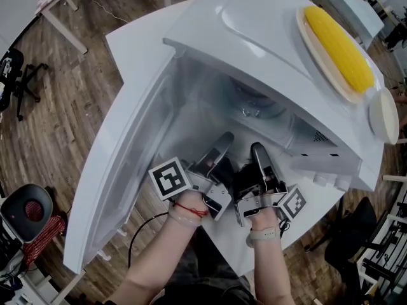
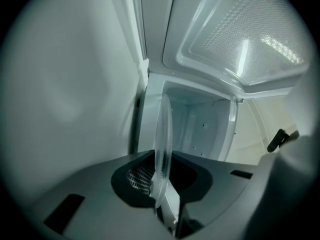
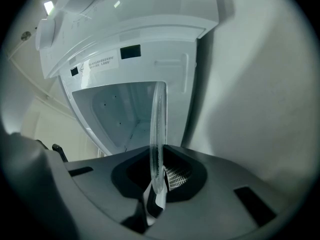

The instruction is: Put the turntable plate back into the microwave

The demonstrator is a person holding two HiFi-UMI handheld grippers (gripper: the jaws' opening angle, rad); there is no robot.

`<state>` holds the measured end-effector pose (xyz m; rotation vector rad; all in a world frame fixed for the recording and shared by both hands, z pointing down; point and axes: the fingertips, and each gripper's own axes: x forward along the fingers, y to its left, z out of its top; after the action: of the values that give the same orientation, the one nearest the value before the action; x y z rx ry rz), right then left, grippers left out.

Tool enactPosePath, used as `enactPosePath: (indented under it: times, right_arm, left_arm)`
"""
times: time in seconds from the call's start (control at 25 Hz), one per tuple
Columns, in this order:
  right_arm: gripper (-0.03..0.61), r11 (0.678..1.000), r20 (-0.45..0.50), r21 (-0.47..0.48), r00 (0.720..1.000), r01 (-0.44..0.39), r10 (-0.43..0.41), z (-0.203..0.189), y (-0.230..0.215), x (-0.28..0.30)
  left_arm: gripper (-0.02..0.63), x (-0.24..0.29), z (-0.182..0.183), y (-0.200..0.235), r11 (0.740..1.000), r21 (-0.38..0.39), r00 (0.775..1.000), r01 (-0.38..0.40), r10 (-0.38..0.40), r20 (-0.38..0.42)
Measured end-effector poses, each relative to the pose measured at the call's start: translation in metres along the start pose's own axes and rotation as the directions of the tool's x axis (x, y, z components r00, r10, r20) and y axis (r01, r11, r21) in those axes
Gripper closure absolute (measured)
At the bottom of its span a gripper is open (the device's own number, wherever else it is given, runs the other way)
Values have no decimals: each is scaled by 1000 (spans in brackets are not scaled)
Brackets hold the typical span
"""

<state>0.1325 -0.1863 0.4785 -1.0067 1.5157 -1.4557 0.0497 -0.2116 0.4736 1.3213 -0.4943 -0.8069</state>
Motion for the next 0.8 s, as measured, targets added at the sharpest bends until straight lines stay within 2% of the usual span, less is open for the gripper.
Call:
enactPosePath:
  times: [0.52, 0.8]
  right_arm:
    - [535, 1000, -2, -15, 1000, 11, -11, 10, 1, 9]
    - [535, 1000, -9, -22, 1000, -11, 10, 12, 5, 12]
  left_arm:
    - [552, 3, -14, 2, 1000, -19, 998, -2, 1, -65]
    - [560, 6, -13, -1, 1000, -16, 998, 6, -7, -58]
